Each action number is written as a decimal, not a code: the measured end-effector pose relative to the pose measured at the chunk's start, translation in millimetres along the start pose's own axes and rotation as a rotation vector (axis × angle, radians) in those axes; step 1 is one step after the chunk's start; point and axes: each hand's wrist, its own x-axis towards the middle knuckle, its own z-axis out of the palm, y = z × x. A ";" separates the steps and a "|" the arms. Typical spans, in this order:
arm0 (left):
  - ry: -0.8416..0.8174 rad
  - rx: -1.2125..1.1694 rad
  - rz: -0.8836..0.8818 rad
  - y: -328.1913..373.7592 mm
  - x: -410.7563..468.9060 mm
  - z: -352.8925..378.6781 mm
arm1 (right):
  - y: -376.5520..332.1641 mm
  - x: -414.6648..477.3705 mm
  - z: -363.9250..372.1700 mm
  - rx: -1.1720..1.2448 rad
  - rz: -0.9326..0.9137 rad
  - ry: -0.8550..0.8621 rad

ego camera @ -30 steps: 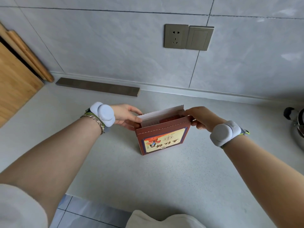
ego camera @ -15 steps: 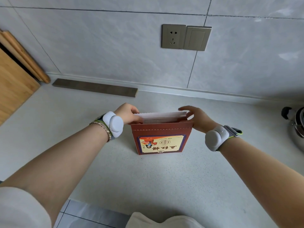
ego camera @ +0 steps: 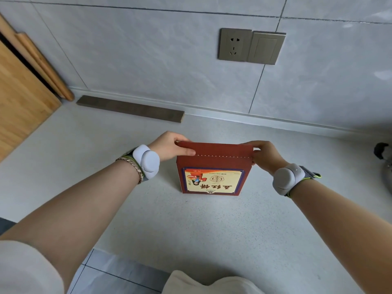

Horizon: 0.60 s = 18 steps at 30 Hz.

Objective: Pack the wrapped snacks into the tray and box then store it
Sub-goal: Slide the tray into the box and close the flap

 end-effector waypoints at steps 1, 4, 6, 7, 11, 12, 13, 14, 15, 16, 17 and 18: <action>0.013 -0.001 0.004 0.5 0.1 1.0 | 2.1 -2.1 0.7 0.051 0.012 0.008; 0.062 0.028 0.013 1.4 2.6 5.6 | 10.2 -6.7 2.3 0.214 0.055 -0.016; 0.092 0.031 0.014 2.6 2.0 8.5 | 13.8 -9.8 1.6 0.384 0.114 -0.069; 0.103 0.028 0.012 2.4 2.9 9.4 | 16.1 -9.5 0.3 0.447 0.134 -0.085; 0.139 0.029 -0.013 4.1 5.8 12.1 | 16.0 -13.8 1.3 0.171 -0.006 -0.084; 0.154 0.041 -0.020 5.5 6.9 12.6 | 15.4 -13.8 3.0 0.091 -0.044 -0.078; 0.166 0.047 -0.026 6.6 7.9 13.0 | 14.9 -13.0 4.3 0.037 -0.062 -0.067; 0.173 0.045 -0.030 7.3 8.6 13.8 | 14.6 -12.4 4.8 0.012 -0.070 -0.055; 0.177 0.031 -0.036 6.8 9.6 14.8 | 14.3 -11.5 4.8 0.012 -0.067 -0.045; 0.180 0.008 -0.041 6.2 9.9 16.0 | 14.2 -10.2 4.7 0.032 -0.055 -0.038; 0.185 -0.019 -0.043 4.8 10.1 17.2 | 13.3 -9.9 4.8 0.061 -0.035 -0.042; 0.194 -0.039 -0.041 3.6 10.2 19.0 | 13.1 -10.1 6.0 0.088 -0.014 -0.048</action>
